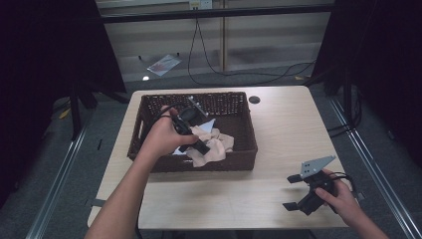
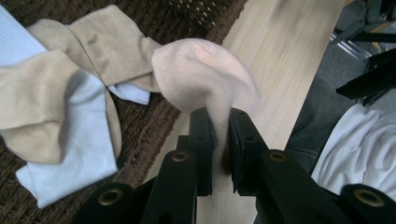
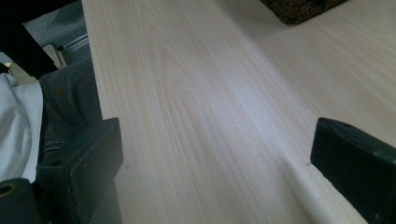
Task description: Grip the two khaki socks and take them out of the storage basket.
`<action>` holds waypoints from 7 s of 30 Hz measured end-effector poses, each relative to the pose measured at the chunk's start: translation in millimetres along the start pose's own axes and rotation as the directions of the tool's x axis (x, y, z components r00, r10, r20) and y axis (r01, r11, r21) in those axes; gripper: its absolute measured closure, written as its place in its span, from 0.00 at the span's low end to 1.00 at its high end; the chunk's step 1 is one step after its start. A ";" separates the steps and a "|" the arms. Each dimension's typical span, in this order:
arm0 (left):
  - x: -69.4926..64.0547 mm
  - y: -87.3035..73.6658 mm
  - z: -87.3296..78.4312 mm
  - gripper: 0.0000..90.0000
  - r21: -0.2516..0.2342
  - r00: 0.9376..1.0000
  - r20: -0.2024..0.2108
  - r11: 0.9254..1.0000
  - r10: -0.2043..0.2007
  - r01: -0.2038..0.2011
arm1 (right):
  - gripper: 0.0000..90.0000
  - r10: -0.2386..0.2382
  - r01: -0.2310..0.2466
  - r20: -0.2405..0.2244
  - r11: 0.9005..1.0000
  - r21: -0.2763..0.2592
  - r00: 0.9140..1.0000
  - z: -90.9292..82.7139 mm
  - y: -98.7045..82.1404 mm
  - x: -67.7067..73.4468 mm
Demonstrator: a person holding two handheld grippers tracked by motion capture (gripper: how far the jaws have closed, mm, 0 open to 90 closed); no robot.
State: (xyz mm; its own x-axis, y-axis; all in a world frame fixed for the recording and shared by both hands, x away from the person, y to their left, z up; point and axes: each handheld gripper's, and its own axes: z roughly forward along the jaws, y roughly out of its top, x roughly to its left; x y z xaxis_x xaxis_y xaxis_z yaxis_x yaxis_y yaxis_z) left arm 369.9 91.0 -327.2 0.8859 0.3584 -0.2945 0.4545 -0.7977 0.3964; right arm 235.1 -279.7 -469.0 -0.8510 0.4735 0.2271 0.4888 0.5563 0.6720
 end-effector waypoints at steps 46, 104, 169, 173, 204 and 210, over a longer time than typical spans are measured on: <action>-27.4 -11.4 67.1 0.73 0.100 0.998 0.065 0.994 0.028 -0.034 | 0.03 -0.002 0.002 -0.003 1.000 0.000 1.000 -0.6 0.1 0.2; 75.9 7.1 40.3 0.13 -0.037 0.970 -0.189 0.988 -0.152 0.147 | 0.03 -0.006 0.006 -0.006 1.000 0.001 1.000 -0.4 0.8 1.0; 114.5 -10.2 51.1 0.92 -0.076 0.935 -0.158 0.948 -0.318 0.309 | 0.03 -0.012 0.012 -0.010 1.000 -0.005 1.000 -0.9 1.3 1.6; 107.7 -8.8 39.9 0.92 -0.069 0.943 -0.131 0.952 -0.305 0.298 | 0.03 -0.009 0.009 -0.010 1.000 -0.004 1.000 -0.7 1.4 1.7; 56.9 4.1 -9.6 0.92 -0.058 0.980 -0.050 0.980 -0.194 0.191 | 0.03 -0.008 0.008 -0.010 1.000 -0.001 1.000 0.4 1.4 1.8; 45.8 6.9 -12.2 0.92 -0.046 0.987 -0.036 0.987 -0.156 0.154 | 0.03 -0.008 0.008 -0.010 1.000 0.000 1.000 1.0 1.3 2.0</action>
State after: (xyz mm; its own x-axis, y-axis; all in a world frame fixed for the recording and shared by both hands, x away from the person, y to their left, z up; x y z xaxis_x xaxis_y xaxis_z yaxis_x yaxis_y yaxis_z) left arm 414.7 107.8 -327.4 0.8070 0.4958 -0.3208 0.5894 -0.7096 0.3861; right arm 234.3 -277.4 -468.4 -0.8568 0.4620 0.2288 0.4819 0.5599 0.6740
